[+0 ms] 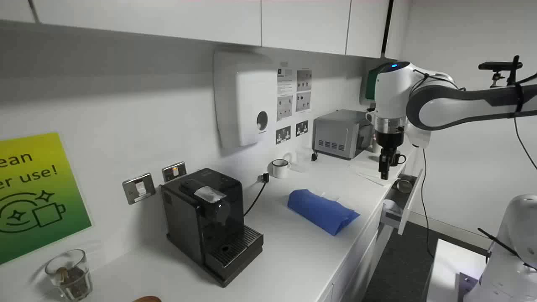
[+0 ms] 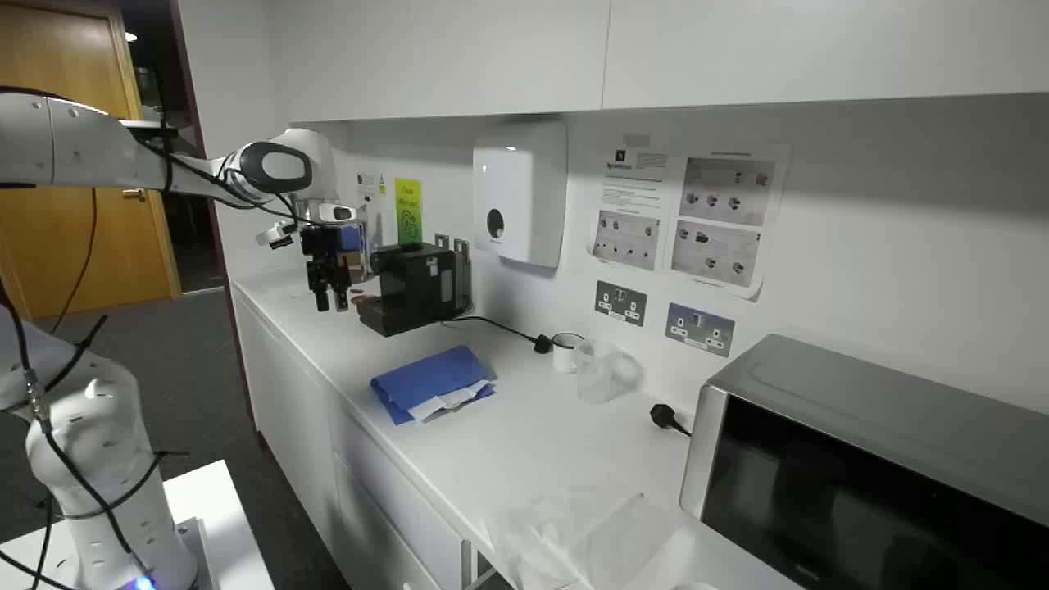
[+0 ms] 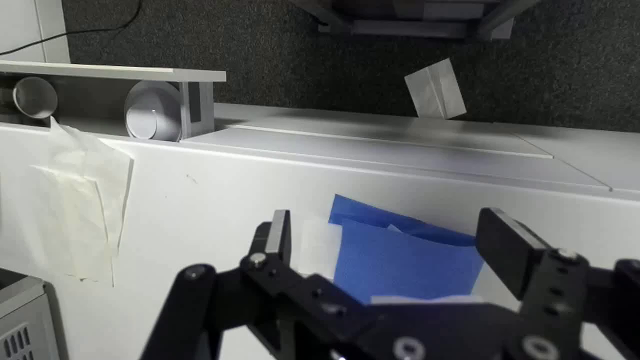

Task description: Unfold the blue towel

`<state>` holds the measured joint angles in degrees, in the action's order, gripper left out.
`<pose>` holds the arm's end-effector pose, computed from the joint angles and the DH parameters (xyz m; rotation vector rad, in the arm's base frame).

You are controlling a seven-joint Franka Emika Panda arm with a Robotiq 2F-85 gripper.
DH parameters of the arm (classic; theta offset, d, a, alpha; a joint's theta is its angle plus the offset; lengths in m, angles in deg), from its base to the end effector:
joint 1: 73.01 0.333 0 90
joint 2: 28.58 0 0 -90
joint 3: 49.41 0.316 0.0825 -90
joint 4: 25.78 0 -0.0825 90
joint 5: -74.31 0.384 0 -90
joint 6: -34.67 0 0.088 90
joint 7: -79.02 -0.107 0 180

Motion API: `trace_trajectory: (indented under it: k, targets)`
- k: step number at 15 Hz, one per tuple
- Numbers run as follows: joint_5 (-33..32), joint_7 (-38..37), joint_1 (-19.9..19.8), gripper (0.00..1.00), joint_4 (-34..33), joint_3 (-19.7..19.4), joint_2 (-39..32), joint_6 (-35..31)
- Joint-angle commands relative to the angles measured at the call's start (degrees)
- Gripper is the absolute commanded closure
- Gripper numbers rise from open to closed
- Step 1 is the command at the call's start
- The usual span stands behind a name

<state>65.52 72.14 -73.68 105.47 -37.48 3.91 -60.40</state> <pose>0.3686 0.0707 0.5523 2.8684 0.0858 -0.0535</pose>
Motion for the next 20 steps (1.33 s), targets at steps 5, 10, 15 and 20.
trace_trajectory:
  k: [5,10,15,20]
  targets:
    - [-0.75,-0.81,1.91,0.0,-0.2,-1.44,-0.29,0.32]
    - [-1.22,-3.85,1.14,0.0,-0.64,-1.27,-1.33,-3.04]
    - [-4.94,-5.07,0.92,0.0,-2.87,-0.16,-6.16,-9.94]
    - [-9.23,-4.72,1.77,0.0,-9.91,1.73,-14.91,-9.6]
